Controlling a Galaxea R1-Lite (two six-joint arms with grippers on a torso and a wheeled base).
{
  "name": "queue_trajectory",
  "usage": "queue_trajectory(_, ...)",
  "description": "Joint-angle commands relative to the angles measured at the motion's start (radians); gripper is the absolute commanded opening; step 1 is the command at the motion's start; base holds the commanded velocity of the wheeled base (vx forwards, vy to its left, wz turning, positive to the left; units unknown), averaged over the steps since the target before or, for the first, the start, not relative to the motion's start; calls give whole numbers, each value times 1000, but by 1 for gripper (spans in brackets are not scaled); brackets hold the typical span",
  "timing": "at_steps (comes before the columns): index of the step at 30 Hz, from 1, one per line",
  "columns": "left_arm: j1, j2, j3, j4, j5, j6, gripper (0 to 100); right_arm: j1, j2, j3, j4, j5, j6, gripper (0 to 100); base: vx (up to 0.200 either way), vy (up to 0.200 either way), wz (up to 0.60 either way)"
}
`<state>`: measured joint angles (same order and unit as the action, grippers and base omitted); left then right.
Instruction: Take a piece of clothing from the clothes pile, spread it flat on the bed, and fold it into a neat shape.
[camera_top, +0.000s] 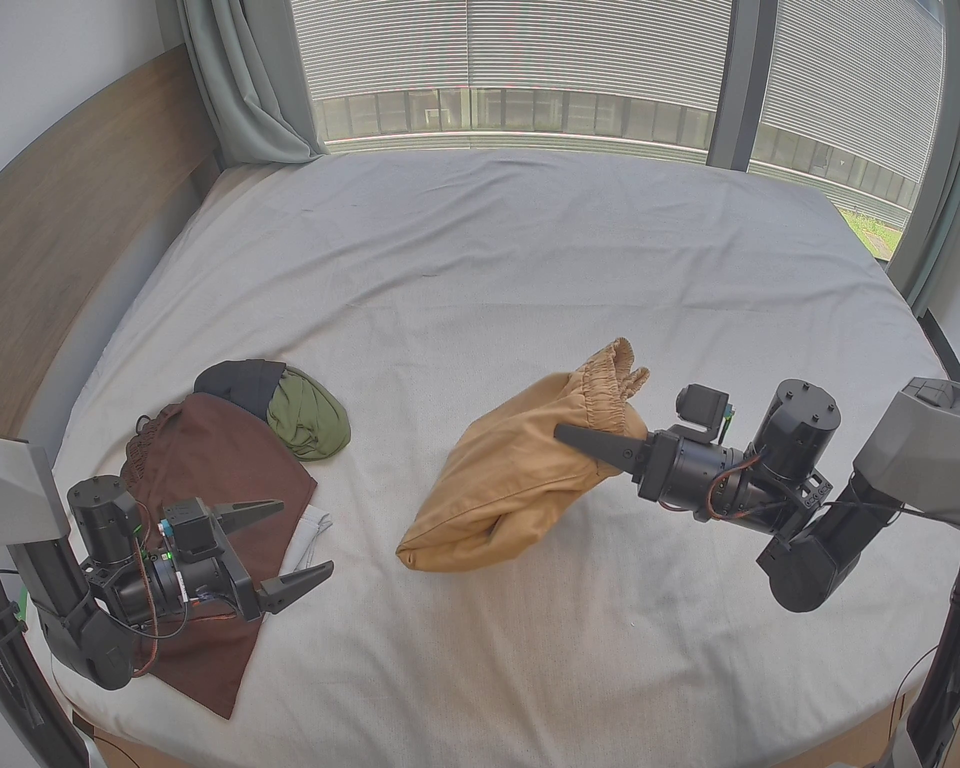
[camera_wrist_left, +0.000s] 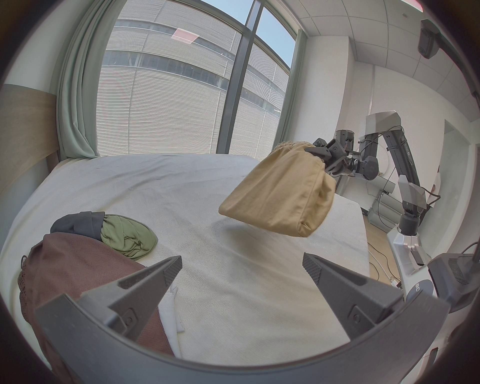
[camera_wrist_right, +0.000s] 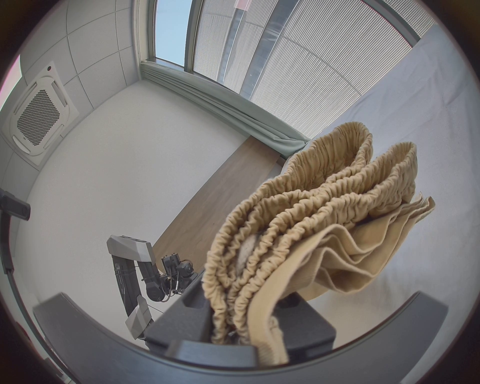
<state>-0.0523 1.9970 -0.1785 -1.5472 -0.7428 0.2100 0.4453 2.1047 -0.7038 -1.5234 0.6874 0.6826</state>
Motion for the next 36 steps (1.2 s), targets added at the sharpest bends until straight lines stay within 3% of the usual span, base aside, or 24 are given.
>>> queue_trajectory(1, 0, 5, 1, -1, 0, 0, 100, -17, 58, -92, 0, 20, 25, 0, 0, 0, 0)
queue_trajectory(6, 0, 6, 1, -1, 0, 0, 100, -30, 97, -189, 0, 67, 98, 0, 0, 0, 0)
queue_trajectory(11, 0, 8, 5, -1, 0, 0, 100, -33, 147, -312, 8, 73, 183, 0, 0, 0, 0)
queue_trajectory(29, 0, 6, 5, -1, 0, -3, 100, -45, 307, -714, 278, 69, 189, 0, 0, 0, 0)
queue_trajectory(36, -1, 9, 4, -1, 0, -4, 100, -48, 324, -772, 327, 64, 190, 0, 0, 0, 0)
